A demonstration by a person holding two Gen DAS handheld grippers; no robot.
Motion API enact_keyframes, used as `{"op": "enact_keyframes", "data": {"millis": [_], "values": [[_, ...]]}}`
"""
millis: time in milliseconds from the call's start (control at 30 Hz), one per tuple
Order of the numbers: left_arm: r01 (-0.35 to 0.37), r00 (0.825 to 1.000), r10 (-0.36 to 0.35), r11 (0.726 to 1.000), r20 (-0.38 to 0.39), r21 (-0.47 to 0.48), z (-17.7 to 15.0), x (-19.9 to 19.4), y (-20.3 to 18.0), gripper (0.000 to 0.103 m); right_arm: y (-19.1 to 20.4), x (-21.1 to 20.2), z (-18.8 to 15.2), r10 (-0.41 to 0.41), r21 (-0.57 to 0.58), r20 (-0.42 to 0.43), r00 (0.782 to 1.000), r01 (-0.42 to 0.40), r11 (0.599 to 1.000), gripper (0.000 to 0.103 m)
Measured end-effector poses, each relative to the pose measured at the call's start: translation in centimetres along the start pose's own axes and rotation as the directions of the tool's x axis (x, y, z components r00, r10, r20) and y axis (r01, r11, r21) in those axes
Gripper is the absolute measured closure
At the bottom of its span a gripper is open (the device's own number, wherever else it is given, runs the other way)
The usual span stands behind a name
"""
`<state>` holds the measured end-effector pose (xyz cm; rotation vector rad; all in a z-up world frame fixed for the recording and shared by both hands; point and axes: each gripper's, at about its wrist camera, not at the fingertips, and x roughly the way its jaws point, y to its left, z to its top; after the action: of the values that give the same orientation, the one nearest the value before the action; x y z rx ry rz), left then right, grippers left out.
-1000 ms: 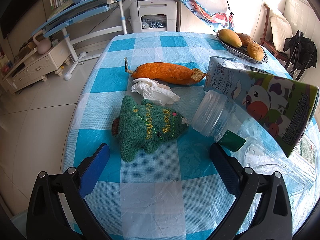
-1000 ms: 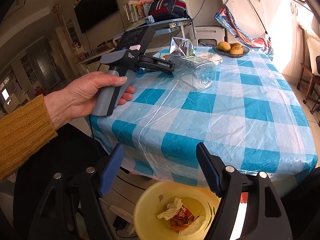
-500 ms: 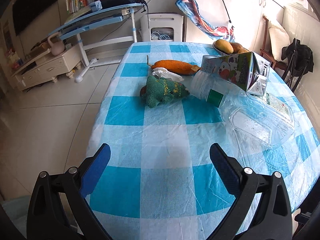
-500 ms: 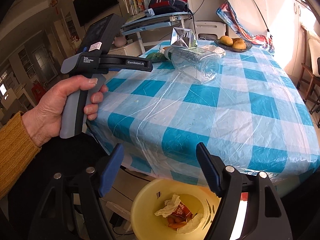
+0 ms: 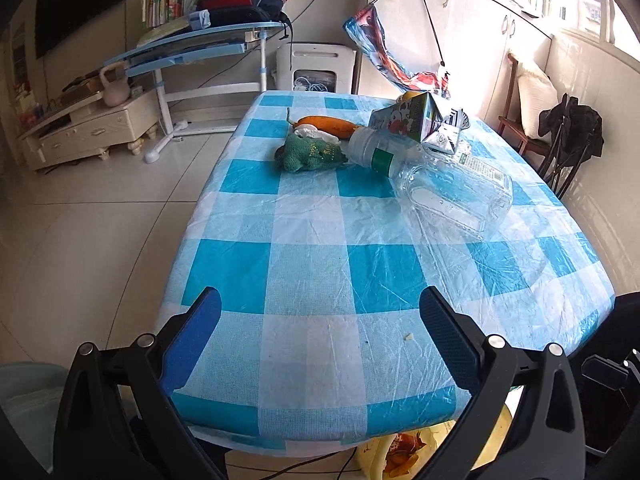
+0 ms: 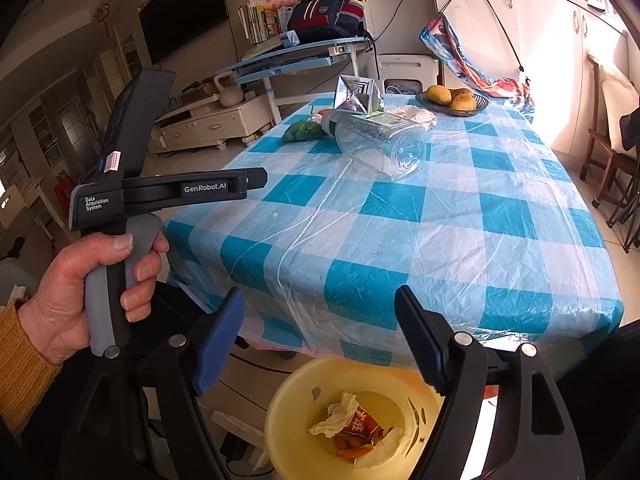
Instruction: Collect trash
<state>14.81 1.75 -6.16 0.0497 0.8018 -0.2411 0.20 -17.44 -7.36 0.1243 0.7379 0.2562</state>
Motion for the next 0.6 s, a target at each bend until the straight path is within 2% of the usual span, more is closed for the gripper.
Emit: {"op": "enact_keyframes", "data": {"millis": [600], "values": [[0.014,0.999,-0.013,1.0,0.03,-0.009,-1.9,-1.5,-0.1,0.007,-1.2,-1.2,2.8,-0.015,0.069,0.042,0.999,0.012,0.998,0.029]]}}
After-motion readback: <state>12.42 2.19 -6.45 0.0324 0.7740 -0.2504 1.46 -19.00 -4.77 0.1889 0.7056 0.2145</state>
